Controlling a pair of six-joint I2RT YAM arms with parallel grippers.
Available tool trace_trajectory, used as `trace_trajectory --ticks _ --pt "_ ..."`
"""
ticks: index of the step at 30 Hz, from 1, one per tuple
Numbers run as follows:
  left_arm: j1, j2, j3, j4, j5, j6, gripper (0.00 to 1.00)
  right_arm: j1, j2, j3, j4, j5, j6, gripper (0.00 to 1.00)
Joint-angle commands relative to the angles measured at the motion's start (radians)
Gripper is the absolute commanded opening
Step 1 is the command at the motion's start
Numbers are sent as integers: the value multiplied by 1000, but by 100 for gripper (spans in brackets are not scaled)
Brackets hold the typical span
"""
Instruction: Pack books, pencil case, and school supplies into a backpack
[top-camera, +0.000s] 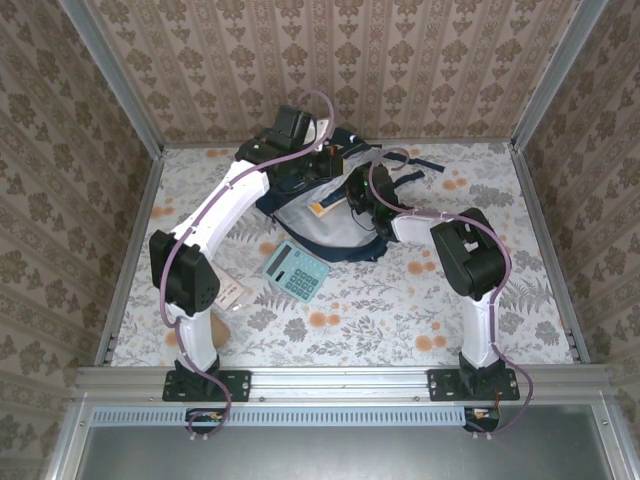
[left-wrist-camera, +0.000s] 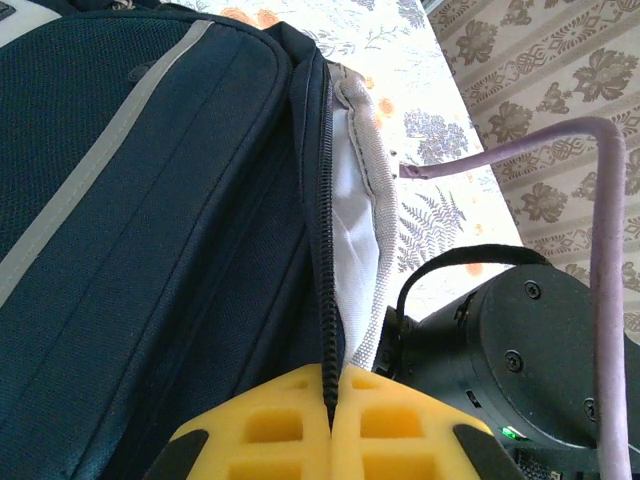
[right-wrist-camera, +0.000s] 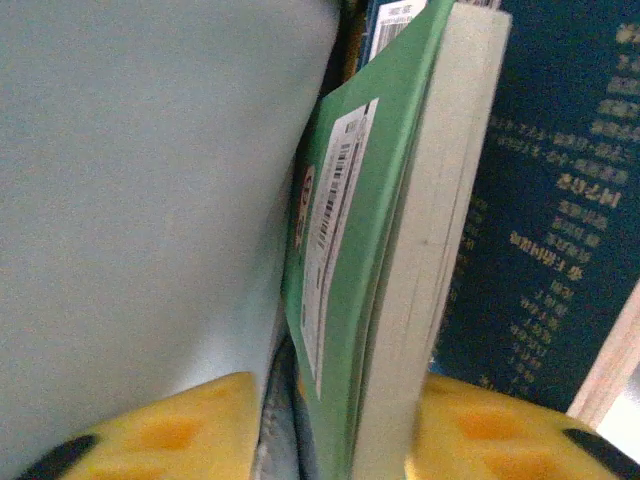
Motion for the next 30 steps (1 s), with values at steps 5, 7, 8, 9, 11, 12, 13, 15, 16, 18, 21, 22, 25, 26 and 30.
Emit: trace_trajectory --ticks 5,7,8,9,11,12,13,15,16,18,21,22,25,26,30 --pt "7 -77 37 80 38 -18 0 5 -157 -54 -173 -19 -136 64" --pt "14 -75 34 84 38 -16 0 5 -206 -69 -241 -25 -178 67" --pt "18 -73 32 84 40 -16 0 5 -226 -73 -269 -31 -194 68" --pt "21 -71 31 84 39 -14 0 5 -247 -77 -309 -40 -211 68" --pt "27 -70 29 83 38 -9 0 9 -289 -91 -362 -57 -244 69" --pt "29 -68 28 83 39 -9 0 12 -312 -102 -388 -63 -264 69" --pt "31 -68 26 82 40 -8 0 16 -339 -115 -419 -61 -282 69" --pt "34 -68 19 82 37 -5 0 28 -386 -138 -467 -65 -327 68" --pt "36 -68 12 84 35 -5 0 37 -410 -148 -499 -61 -354 68" --pt "39 -65 2 84 38 -4 0 58 -453 -168 -545 -59 -405 67" --pt "39 -63 -17 90 43 -5 0 99 -506 -200 -603 -61 -471 64" --pt "39 -64 -23 93 43 -8 0 119 -519 -211 -622 -60 -496 63" --pt "41 -61 -28 99 45 -9 0 189 -537 -233 -659 -62 -561 61" --pt "41 -60 -28 99 45 -9 0 215 -534 -232 -677 -56 -580 61" --pt "41 -54 -22 99 48 -10 0 299 -472 -231 -705 -76 -639 60"
